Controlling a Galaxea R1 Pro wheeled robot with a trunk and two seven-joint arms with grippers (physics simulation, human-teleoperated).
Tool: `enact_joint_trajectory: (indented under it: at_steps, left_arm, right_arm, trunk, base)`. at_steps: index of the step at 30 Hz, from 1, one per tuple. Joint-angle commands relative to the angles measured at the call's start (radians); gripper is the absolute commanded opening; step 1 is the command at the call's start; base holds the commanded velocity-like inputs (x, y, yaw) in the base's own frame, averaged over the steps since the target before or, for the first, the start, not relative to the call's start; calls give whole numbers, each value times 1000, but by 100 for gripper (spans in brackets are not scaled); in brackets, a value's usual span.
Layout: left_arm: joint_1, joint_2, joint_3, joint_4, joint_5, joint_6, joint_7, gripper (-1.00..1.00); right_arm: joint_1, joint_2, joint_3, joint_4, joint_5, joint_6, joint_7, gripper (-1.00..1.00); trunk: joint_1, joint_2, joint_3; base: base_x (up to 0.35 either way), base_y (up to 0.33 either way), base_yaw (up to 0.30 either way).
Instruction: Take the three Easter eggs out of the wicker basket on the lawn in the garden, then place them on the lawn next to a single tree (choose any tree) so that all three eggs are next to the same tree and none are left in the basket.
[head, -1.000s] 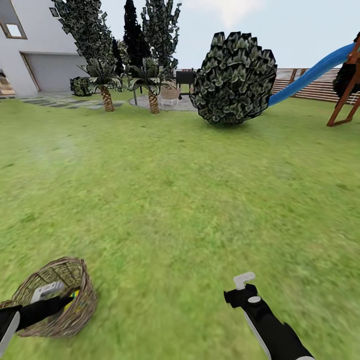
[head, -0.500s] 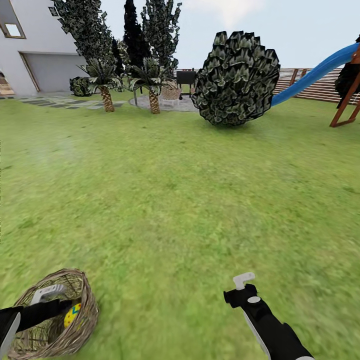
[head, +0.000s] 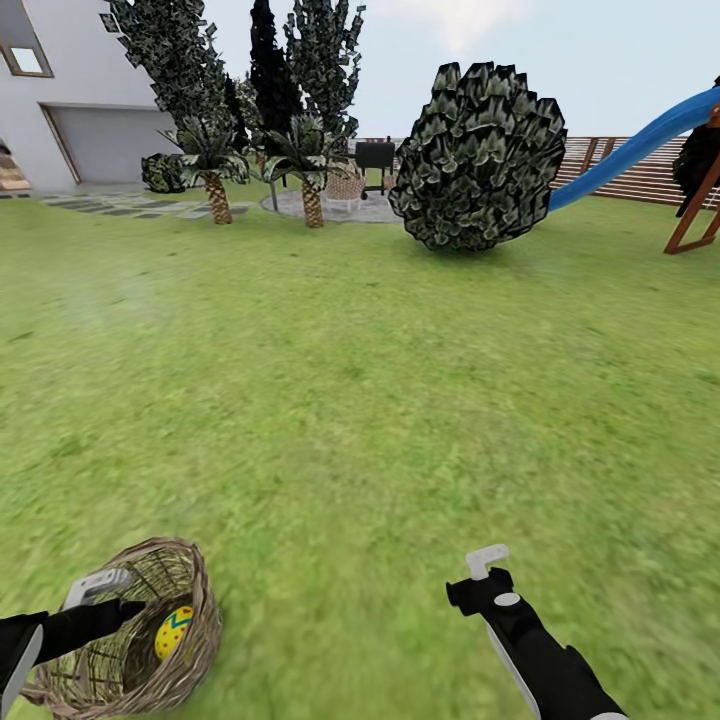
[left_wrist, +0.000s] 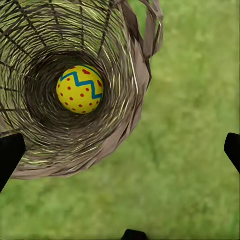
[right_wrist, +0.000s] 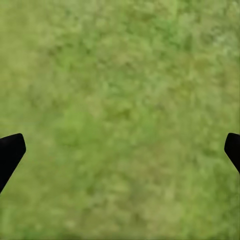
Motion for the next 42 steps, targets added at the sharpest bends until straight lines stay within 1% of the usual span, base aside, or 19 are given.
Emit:
enact_joint_trajectory:
  at_steps: [1, 13, 20, 26, 31, 42]
  left_arm:
    - [-1, -1, 4, -1, -5, 6, -7, 100]
    - [0, 4, 12, -1, -3, 6, -7, 100]
    - [-1, 1, 16, 0, -2, 6, -7, 100]
    - [-1, -1, 9, 0, -3, 5, -5, 100]
    - [-1, -4, 7, 0, -3, 6, -4, 100]
    - [-1, -3, 13, 0, -3, 6, -4, 100]
  right_arm:
    - [-1, -1, 5, -2, 7, 7, -4, 100]
    - [-1, -1, 5, -2, 7, 7, -4, 100]
    - [-1, -1, 5, -2, 7, 7, -3, 100]
    - [-1, -1, 5, -2, 7, 7, -3, 100]
    - [-1, -1, 5, -2, 8, 7, -3, 100]
    - [-1, 0, 5, 0, 7, 7, -3, 100]
  trunk:
    - [0, -1, -1]
    - [0, -1, -1]
    - [0, -1, -1]
    - [0, -1, -1]
    - [0, -1, -1]
    - [0, -1, -1]
  base:
    - [0, 11, 0]
    - [0, 9, 0]
    - [21, 279, 0]
    - [79, 250, 0]
    - [9, 28, 0]
    - [0, 1, 0]
